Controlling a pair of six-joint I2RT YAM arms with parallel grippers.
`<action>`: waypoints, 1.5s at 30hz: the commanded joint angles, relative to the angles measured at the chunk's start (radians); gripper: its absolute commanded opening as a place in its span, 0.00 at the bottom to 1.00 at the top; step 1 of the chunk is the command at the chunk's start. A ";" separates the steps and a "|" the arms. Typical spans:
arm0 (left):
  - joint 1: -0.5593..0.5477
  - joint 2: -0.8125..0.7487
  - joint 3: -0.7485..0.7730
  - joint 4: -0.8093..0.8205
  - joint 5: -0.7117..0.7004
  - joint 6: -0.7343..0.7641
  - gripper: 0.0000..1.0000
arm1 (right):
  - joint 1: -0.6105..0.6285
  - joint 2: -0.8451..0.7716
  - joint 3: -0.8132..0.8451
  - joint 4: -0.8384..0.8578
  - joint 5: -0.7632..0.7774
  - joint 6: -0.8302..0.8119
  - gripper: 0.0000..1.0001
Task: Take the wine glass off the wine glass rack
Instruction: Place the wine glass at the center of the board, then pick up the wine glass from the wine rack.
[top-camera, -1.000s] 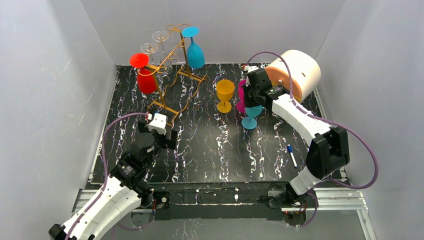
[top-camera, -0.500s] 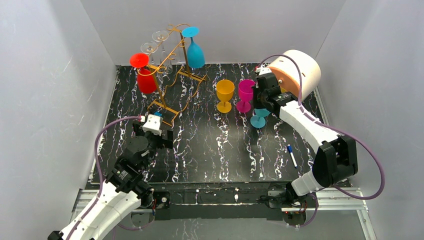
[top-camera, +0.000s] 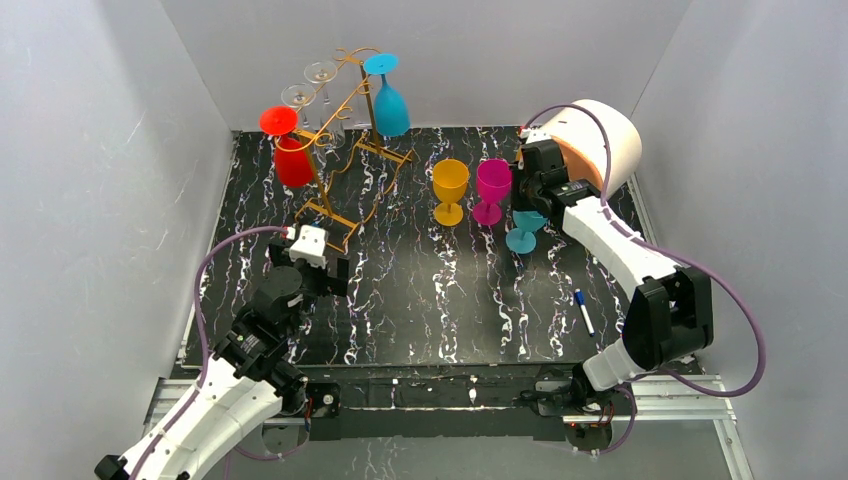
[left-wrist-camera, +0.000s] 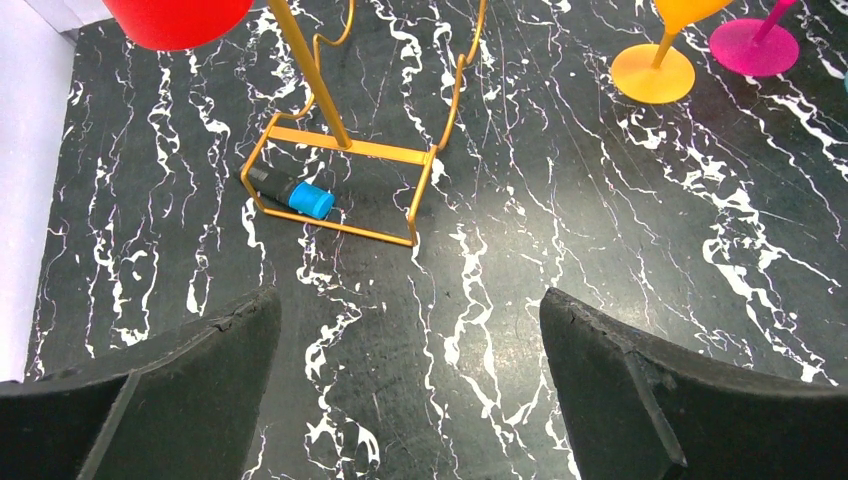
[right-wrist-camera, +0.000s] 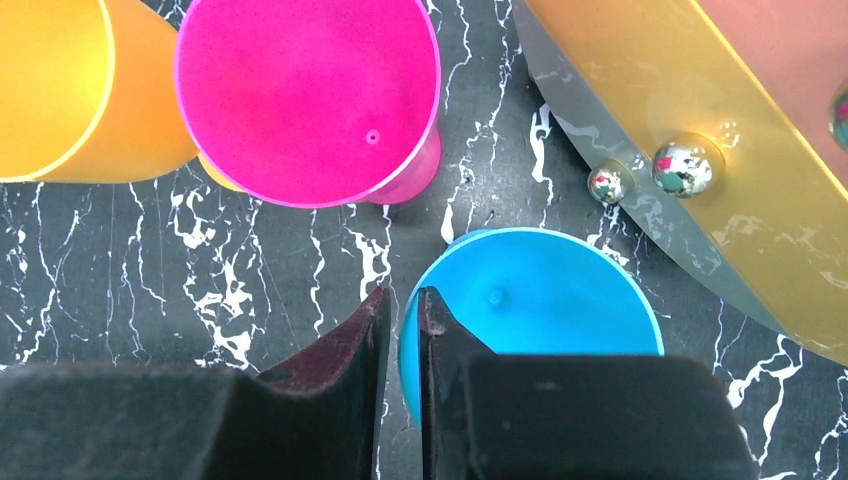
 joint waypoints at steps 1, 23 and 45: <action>0.007 -0.030 0.023 0.006 -0.028 -0.010 0.98 | -0.002 0.019 0.056 0.068 -0.018 -0.002 0.21; 0.012 -0.063 0.075 -0.052 -0.169 -0.188 0.98 | -0.001 -0.035 0.215 -0.050 -0.064 -0.033 0.51; 0.012 -0.109 -0.009 0.079 -0.129 -0.118 0.98 | 0.006 0.313 0.514 0.522 -0.516 0.707 0.77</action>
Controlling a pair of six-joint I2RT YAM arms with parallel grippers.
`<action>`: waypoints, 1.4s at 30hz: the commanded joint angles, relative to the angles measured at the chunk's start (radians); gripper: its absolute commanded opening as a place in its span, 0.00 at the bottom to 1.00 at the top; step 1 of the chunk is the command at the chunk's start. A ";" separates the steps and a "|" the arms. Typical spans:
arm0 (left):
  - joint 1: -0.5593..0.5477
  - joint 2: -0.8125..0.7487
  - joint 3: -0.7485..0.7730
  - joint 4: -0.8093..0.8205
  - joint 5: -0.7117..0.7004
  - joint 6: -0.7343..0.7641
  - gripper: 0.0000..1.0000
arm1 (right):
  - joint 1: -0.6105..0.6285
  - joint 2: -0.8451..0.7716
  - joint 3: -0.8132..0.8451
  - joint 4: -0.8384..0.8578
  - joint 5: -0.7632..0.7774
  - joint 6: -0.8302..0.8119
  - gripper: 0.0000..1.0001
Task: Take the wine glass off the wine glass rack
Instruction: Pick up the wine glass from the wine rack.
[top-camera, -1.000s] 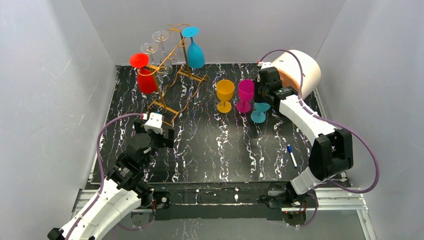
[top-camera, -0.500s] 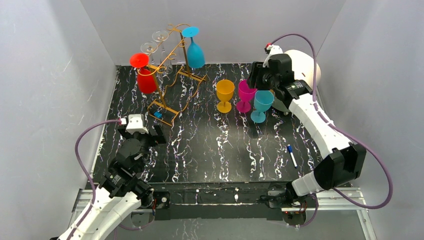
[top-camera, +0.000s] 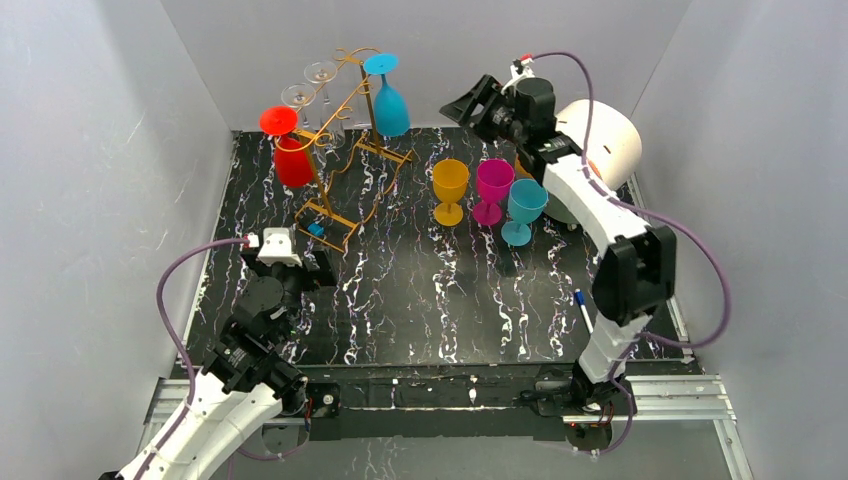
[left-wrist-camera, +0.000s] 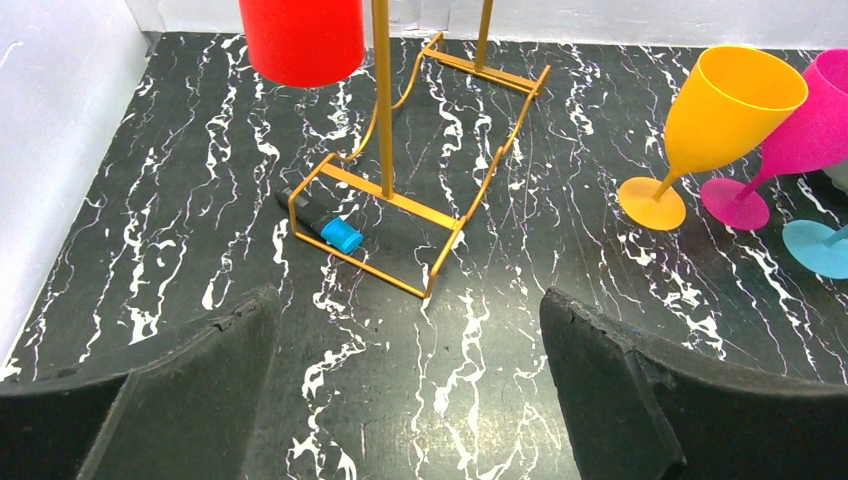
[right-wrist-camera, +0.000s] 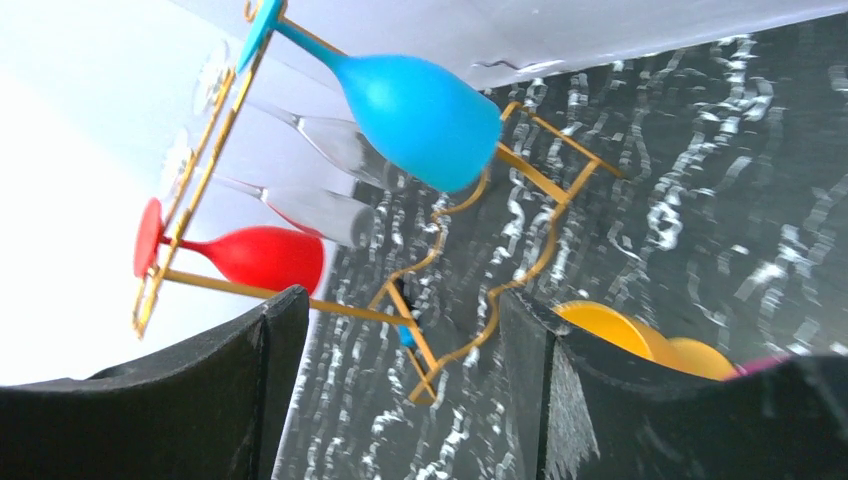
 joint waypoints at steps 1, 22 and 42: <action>0.005 0.010 -0.031 0.061 0.025 0.023 0.98 | 0.008 0.117 0.166 0.143 -0.108 0.153 0.77; 0.005 0.041 -0.027 0.046 -0.020 -0.005 0.98 | 0.092 0.662 0.868 0.174 0.065 0.289 0.75; 0.005 0.091 -0.015 0.038 0.016 -0.003 0.98 | 0.141 0.730 0.907 0.266 0.205 0.350 0.51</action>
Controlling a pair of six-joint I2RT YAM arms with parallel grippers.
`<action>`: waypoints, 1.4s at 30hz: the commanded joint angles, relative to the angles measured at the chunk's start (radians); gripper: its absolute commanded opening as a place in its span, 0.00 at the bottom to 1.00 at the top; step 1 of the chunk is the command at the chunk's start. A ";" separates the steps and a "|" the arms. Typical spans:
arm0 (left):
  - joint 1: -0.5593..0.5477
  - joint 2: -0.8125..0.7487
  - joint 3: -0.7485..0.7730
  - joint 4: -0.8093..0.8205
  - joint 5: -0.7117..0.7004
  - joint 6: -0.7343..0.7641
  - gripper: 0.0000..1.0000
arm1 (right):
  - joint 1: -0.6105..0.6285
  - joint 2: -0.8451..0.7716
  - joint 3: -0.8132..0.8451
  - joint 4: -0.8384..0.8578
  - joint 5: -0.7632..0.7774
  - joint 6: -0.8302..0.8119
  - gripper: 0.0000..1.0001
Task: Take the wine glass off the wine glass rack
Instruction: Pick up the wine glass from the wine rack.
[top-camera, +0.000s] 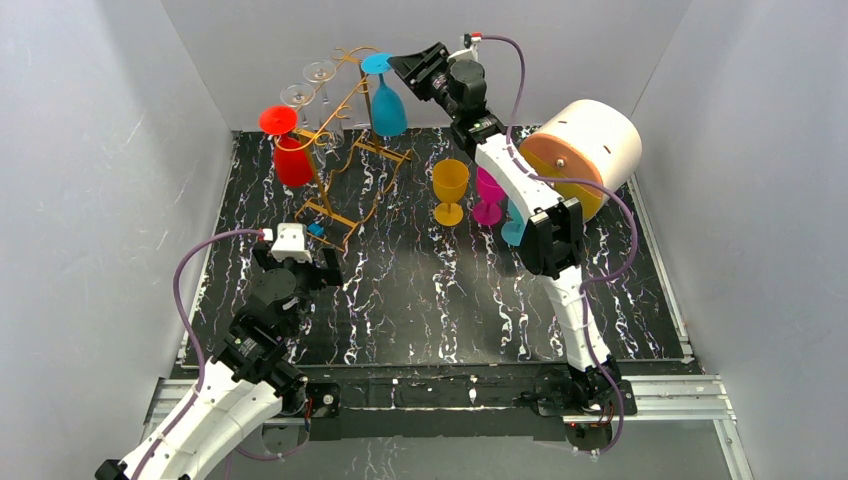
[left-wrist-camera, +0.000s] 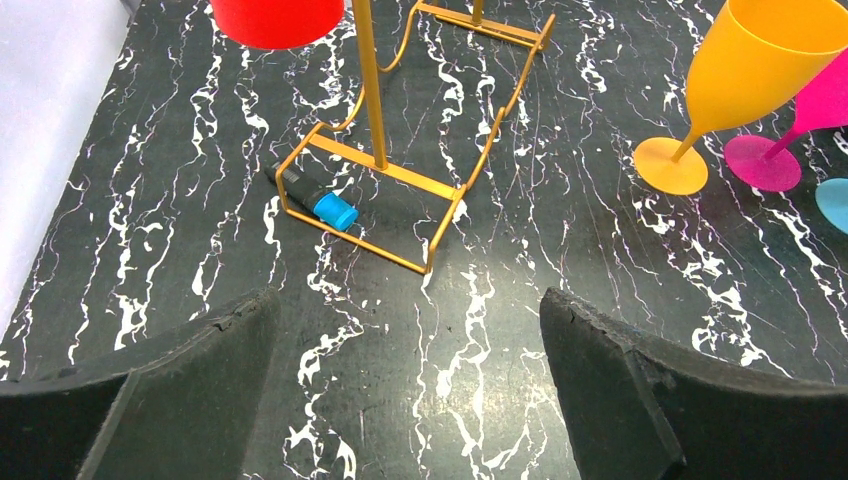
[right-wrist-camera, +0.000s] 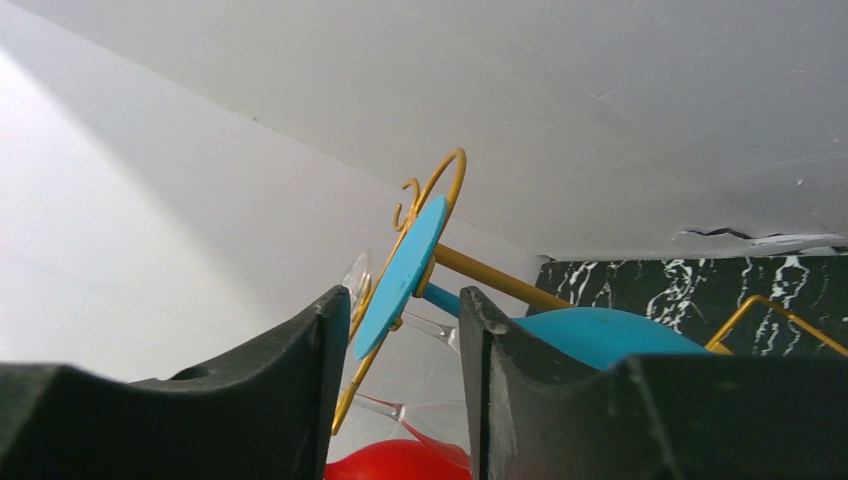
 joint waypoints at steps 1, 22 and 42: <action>0.005 0.010 0.010 0.011 -0.005 -0.005 0.98 | 0.012 0.011 0.014 0.092 0.066 0.055 0.50; 0.005 0.062 0.026 0.002 -0.021 0.014 0.98 | 0.042 0.046 0.076 0.072 0.161 0.085 0.34; 0.007 0.114 0.045 -0.022 0.002 0.017 0.98 | 0.059 -0.079 0.010 0.024 0.206 0.074 0.10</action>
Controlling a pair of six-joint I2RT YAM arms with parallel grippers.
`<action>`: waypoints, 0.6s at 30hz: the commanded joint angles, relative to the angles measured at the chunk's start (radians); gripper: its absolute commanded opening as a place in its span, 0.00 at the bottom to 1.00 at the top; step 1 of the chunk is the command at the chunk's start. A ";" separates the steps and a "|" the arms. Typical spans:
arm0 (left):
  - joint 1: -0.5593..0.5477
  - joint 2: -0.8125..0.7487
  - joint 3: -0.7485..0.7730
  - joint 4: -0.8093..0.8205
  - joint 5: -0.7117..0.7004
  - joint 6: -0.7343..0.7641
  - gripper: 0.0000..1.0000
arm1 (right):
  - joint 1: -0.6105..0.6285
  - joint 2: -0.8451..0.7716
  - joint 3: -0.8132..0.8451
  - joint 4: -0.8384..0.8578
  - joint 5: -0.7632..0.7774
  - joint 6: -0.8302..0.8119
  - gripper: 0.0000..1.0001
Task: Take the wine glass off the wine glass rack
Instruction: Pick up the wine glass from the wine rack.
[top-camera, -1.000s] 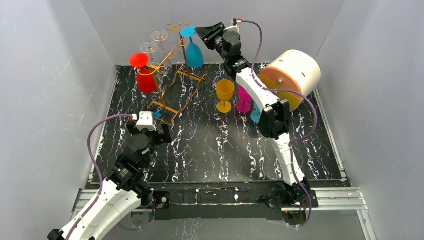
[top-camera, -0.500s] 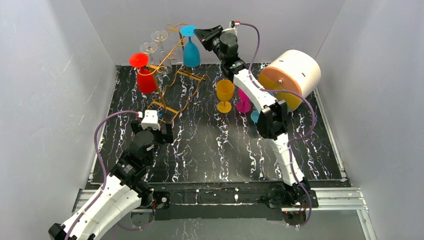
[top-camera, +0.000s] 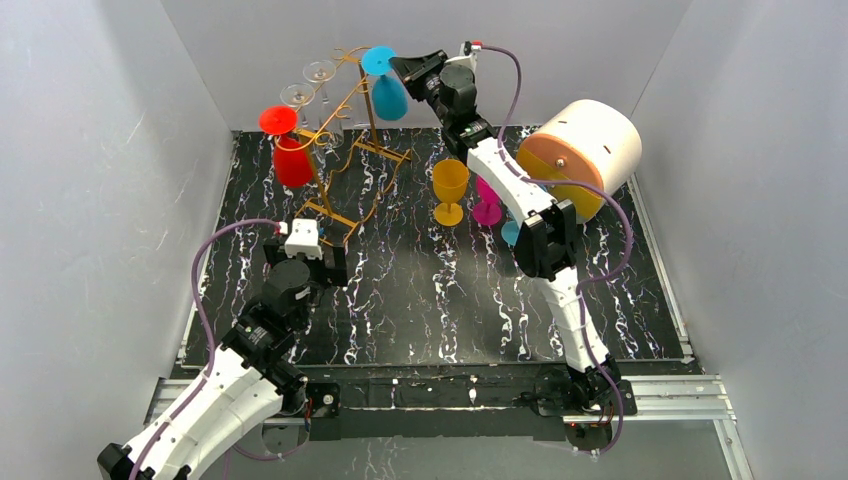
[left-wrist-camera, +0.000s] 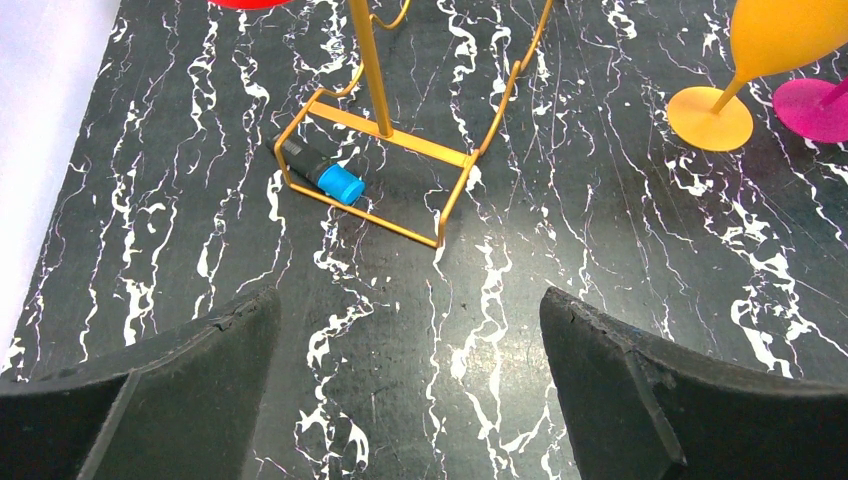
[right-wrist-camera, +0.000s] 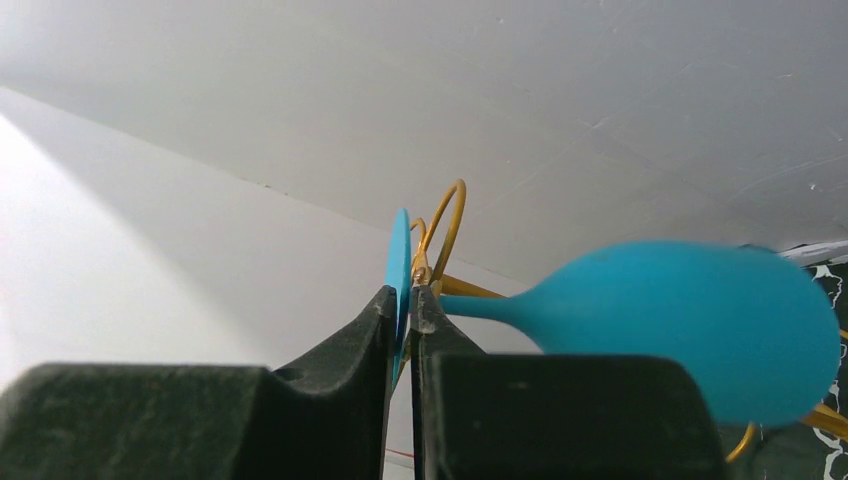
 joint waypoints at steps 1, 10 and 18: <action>0.007 0.021 0.042 -0.014 0.001 0.002 0.98 | 0.020 -0.110 -0.008 -0.015 0.035 -0.024 0.09; 0.007 0.025 0.046 -0.018 0.002 0.002 0.98 | 0.065 -0.178 -0.070 -0.066 0.077 -0.063 0.07; 0.007 0.028 0.043 -0.020 -0.021 -0.001 0.98 | 0.055 -0.197 -0.076 -0.072 0.156 -0.082 0.01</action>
